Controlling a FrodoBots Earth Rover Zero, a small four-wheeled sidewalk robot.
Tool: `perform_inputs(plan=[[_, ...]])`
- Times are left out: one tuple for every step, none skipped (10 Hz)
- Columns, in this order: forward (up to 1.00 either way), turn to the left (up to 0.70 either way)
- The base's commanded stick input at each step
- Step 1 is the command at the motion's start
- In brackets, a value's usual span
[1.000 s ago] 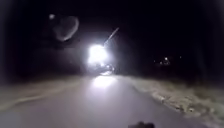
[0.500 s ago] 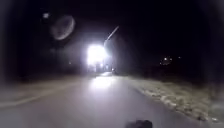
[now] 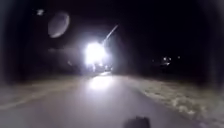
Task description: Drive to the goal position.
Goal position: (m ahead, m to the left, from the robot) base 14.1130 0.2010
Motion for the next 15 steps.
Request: perform_inputs(plan=[[1.00, 0.00], [1.00, 0.00], [1.00, 0.00], [1.00, 0.00], [1.00, 0.00], [1.00, 0.00], [1.00, 0.00], [1.00, 0.00], [1.00, 0.00], [1.00, 0.00], [1.00, 0.00], [1.00, 0.00], [1.00, 0.00], [1.00, 0.00], [1.00, 0.00]])
